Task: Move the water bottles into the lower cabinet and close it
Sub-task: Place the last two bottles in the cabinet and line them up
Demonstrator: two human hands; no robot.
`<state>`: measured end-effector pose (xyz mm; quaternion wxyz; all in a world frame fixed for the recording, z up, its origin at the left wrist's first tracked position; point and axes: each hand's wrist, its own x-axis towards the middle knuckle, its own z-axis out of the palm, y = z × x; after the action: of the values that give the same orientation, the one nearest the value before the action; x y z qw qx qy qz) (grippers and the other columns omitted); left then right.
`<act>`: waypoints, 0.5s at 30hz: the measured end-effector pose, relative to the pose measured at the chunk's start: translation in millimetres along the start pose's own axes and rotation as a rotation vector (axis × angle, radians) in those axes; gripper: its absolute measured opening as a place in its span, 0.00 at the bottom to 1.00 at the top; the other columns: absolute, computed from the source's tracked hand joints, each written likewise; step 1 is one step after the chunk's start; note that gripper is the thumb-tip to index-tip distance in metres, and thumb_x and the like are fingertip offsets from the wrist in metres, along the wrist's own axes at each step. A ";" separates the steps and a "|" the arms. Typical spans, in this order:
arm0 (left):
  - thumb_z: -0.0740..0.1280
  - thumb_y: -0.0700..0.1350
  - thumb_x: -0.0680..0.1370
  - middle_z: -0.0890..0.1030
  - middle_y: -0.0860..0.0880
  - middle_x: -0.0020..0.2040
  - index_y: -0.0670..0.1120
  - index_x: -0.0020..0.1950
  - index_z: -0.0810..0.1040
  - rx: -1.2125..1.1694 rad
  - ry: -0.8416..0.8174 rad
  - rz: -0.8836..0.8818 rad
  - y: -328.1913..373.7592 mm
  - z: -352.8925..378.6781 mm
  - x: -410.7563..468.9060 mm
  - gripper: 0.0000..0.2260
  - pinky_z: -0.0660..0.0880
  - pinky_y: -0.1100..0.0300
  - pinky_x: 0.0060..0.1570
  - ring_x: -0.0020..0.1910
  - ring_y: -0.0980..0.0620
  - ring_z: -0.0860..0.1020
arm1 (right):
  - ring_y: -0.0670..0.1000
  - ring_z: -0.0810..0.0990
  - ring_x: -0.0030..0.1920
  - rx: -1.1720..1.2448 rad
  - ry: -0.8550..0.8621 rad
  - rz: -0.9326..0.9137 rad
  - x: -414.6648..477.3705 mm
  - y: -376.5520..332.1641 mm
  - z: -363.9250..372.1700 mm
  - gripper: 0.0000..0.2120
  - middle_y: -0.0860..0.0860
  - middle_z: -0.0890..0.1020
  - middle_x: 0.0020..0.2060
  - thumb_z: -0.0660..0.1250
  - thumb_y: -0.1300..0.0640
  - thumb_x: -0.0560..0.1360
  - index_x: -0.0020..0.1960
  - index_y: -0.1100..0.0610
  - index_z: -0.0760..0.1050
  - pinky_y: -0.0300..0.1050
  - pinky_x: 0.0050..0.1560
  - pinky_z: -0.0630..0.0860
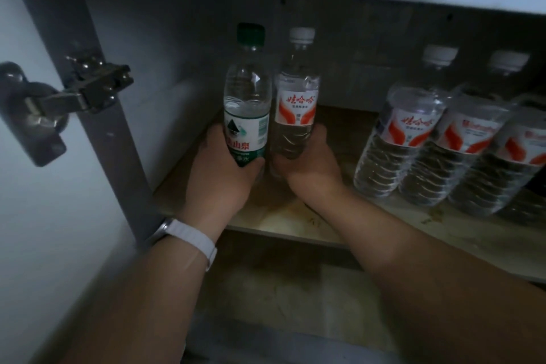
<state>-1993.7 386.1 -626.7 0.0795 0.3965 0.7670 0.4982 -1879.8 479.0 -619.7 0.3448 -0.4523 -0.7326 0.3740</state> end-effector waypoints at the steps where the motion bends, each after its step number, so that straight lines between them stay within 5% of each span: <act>1: 0.76 0.50 0.73 0.76 0.52 0.68 0.52 0.70 0.66 -0.007 -0.015 -0.010 1.6 -0.2 0.4 0.29 0.69 0.59 0.54 0.66 0.49 0.75 | 0.38 0.73 0.39 -0.011 0.005 0.000 0.2 0.7 -0.7 0.28 0.40 0.74 0.43 0.76 0.47 0.69 0.57 0.44 0.58 0.34 0.32 0.67; 6: 0.75 0.44 0.74 0.76 0.52 0.69 0.52 0.74 0.63 0.000 -0.100 -0.062 2.6 -6.9 -1.6 0.32 0.70 0.58 0.54 0.66 0.49 0.76 | 0.47 0.79 0.49 -0.083 0.075 0.017 -7.3 9.9 -9.0 0.29 0.44 0.77 0.49 0.76 0.47 0.68 0.59 0.44 0.60 0.44 0.44 0.78; 15: 0.75 0.50 0.74 0.77 0.53 0.68 0.53 0.69 0.70 0.006 -0.164 -0.036 17.2 10.7 -2.4 0.26 0.68 0.60 0.52 0.66 0.50 0.75 | 0.52 0.79 0.54 -0.086 0.193 0.053 -27.6 17.9 -29.6 0.30 0.49 0.78 0.54 0.76 0.48 0.69 0.64 0.49 0.64 0.53 0.54 0.79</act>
<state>-1977.5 395.2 -618.4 0.1499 0.4224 0.7664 0.4602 -1837.8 466.2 -625.4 0.3841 -0.5200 -0.6990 0.3057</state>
